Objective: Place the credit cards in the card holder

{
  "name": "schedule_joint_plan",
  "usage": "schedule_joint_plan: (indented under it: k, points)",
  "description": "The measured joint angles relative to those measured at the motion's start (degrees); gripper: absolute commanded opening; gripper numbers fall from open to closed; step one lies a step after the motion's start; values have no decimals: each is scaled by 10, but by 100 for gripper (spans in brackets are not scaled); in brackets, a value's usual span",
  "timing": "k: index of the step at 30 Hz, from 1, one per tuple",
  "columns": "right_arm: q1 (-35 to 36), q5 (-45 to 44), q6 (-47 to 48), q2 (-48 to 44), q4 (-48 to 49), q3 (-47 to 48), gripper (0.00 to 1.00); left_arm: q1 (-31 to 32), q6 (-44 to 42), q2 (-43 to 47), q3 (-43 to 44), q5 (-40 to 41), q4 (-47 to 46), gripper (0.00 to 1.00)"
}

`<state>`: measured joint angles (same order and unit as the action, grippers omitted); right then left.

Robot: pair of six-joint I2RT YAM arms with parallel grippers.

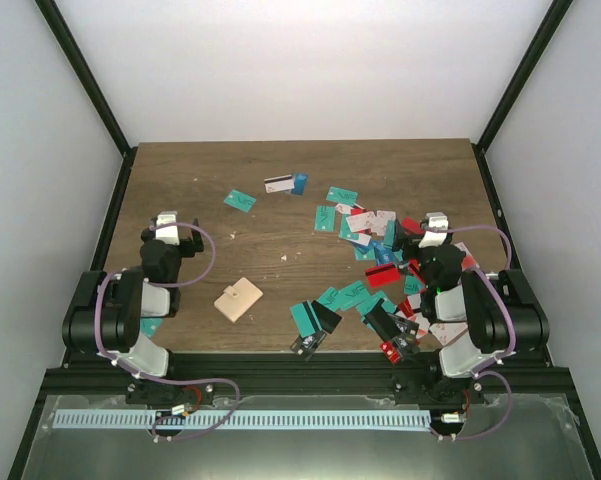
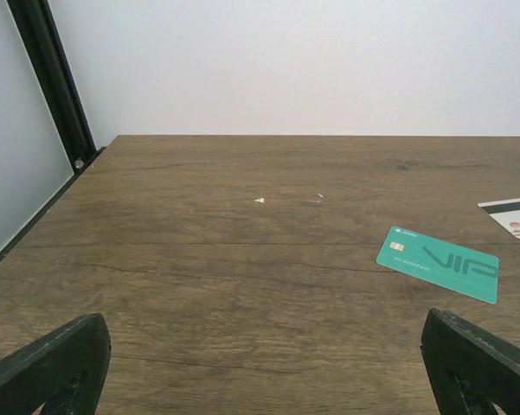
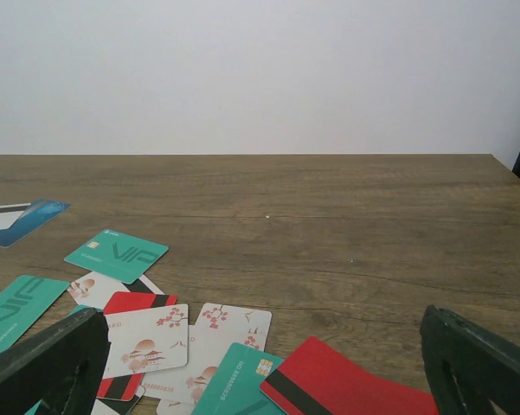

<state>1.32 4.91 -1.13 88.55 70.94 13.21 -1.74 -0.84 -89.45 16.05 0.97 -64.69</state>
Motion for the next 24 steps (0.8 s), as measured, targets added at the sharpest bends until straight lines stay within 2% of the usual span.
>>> schedule_joint_plan:
  k: [18,20,24]
  points:
    - [0,0,0,0,0,0,100,0,0,0,0,2,1,100]
    - [0,-5,0,-6,-3,-1,100,0,2,8,3,7,16,100]
    - [0,-34,-10,-68,-62,6,100,2,14,61,39,30,105,100]
